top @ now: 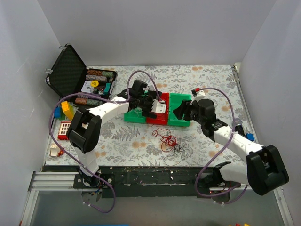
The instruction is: Untangle the cables
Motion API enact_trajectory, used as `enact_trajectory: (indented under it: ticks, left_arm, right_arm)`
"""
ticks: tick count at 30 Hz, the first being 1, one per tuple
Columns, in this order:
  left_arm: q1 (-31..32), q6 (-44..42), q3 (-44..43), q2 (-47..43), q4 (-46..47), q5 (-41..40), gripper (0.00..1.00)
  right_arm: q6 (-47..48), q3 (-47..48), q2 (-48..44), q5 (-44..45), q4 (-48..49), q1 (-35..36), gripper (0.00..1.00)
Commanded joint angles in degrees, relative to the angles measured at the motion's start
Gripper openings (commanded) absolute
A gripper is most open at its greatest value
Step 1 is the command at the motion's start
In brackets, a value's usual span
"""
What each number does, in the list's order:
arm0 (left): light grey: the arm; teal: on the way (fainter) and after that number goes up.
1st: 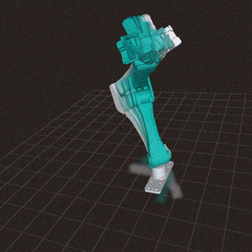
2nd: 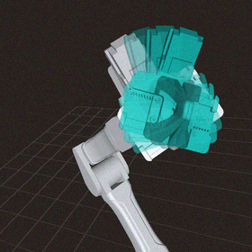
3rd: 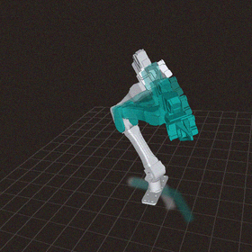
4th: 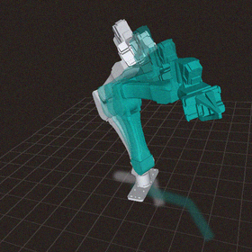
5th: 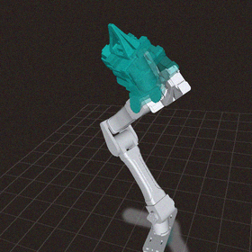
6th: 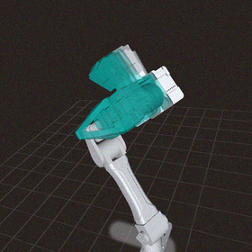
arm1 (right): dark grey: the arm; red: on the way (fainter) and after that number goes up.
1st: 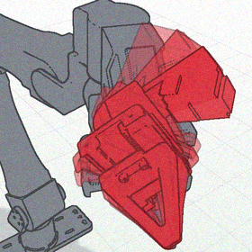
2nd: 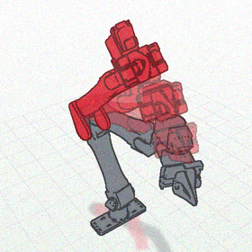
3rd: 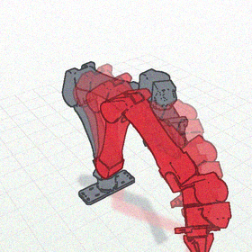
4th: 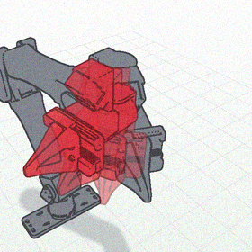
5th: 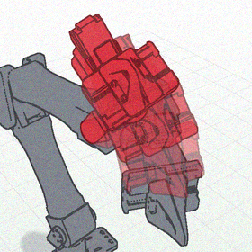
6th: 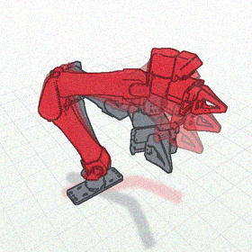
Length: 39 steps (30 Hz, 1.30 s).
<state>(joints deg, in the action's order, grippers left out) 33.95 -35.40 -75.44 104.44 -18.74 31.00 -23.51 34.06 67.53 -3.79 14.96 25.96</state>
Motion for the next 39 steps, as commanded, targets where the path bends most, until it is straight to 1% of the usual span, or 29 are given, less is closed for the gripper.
enact_trajectory:
  ticks: [1,4,7,11,13,15,17,19,24,30,35,39]
  left_arm:
    - [0.15,3.93,3.36,-5.04,5.11,-1.56,0.85]
    - [0.15,5.33,5.04,-4.95,8.01,-2.96,0.84]
    - [0.15,8.05,4.6,-3.73,10.65,-4.98,0.77]
    - [0.23,10.52,2.58,-1.88,11.89,-5.7,0.57]
    - [0.23,10.87,2.23,-1.96,11.54,-3.95,0.45]
    - [0.32,9.39,1.62,-2.23,8.04,-0.61,0.4]
    - [0.32,7.19,0.74,-1.97,3.9,2.03,0.37]
    - [0.67,6.31,0.21,-1.0,2.22,1.96,0.37]
    - [1.03,5.87,-2.07,0.41,1.78,1.43,0.37]
    - [1.03,5.43,-2.7,0.5,0.55,1.69,0.36]
    - [1.03,6.22,-1.29,0.24,1.25,0.9,0.31]
    - [1.03,5.25,1.34,-0.73,2.39,0.64,0.29]
  right_arm:
    - [-6.11,-0.49,3.21,-7.45,11.57,-1.08,0.65]
    - [-7.43,0.56,6.55,-7.81,14.21,-1.7,0.65]
    - [-9.01,0.83,10.68,-8.51,17.81,-2.66,0.65]
    - [-10.24,2.58,15.52,-9.83,20.19,-3.02,0.69]
    - [-10.42,2.94,16.23,-8.7,20.9,-3.1,0.69]
    - [-10.33,3.29,16.76,-7.03,21.16,-3.02,0.69]
    - [-10.24,3.99,17.72,-6.14,20.81,-3.1,0.69]
    - [-10.15,4.78,18.95,-5.18,19.67,-3.1,0.69]
    - [-11.38,2.59,19.05,-1.76,21.07,-3.01,0.68]
    - [-14.01,2.23,20.8,2.82,21.95,-3.02,0.74]
    - [-19.11,3.38,24.58,0.99,21.6,-3.1,0.79]
    - [-22.62,2.33,26.78,-2.08,25.45,-3.1,0.79]
